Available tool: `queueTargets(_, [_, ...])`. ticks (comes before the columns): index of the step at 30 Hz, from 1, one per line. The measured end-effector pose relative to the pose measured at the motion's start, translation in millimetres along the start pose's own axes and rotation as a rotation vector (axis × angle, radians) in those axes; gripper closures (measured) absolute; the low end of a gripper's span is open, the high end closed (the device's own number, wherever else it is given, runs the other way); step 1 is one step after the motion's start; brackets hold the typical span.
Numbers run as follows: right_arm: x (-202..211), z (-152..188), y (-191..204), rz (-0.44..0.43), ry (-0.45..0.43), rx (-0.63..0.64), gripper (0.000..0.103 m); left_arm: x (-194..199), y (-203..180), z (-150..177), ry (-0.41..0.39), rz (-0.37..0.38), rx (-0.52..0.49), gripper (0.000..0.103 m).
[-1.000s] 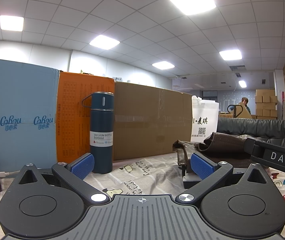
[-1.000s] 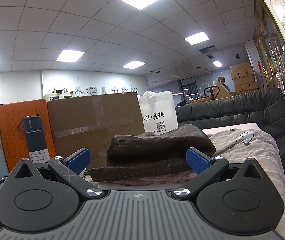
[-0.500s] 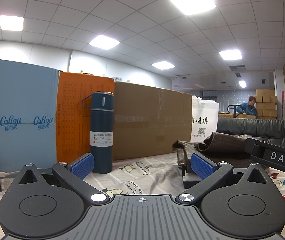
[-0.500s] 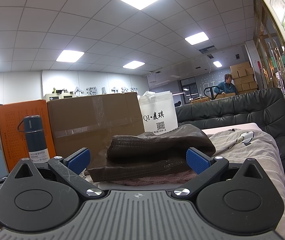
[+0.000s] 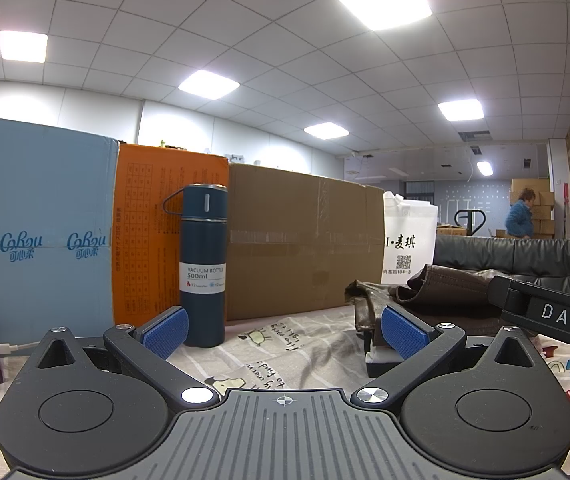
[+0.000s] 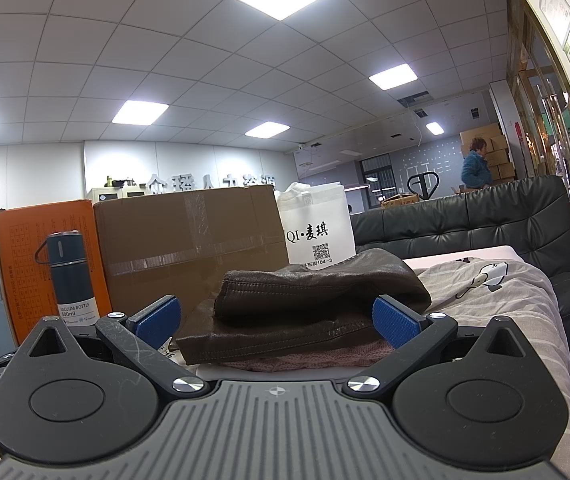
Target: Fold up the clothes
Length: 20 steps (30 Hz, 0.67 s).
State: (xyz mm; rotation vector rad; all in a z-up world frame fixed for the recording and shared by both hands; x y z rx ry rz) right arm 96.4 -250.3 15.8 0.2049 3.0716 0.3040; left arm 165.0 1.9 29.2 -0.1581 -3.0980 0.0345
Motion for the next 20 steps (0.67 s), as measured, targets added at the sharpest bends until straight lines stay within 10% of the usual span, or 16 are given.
queueTargets(20, [-0.3,0.1,0.1,0.000,-0.001,0.000,0.000,1.4,0.3,-0.2,0.000,0.001,0.001,0.000])
Point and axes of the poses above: each gripper's, at about its wrist camera, not at the fingertips, and x roughly against the way its jaws point, y to its left, z to its underside, the point moved 7 cm from there along -x, roughly the way its jaws point, and after that the axes turned 6 degrees about -z, right-handed, at the moved point
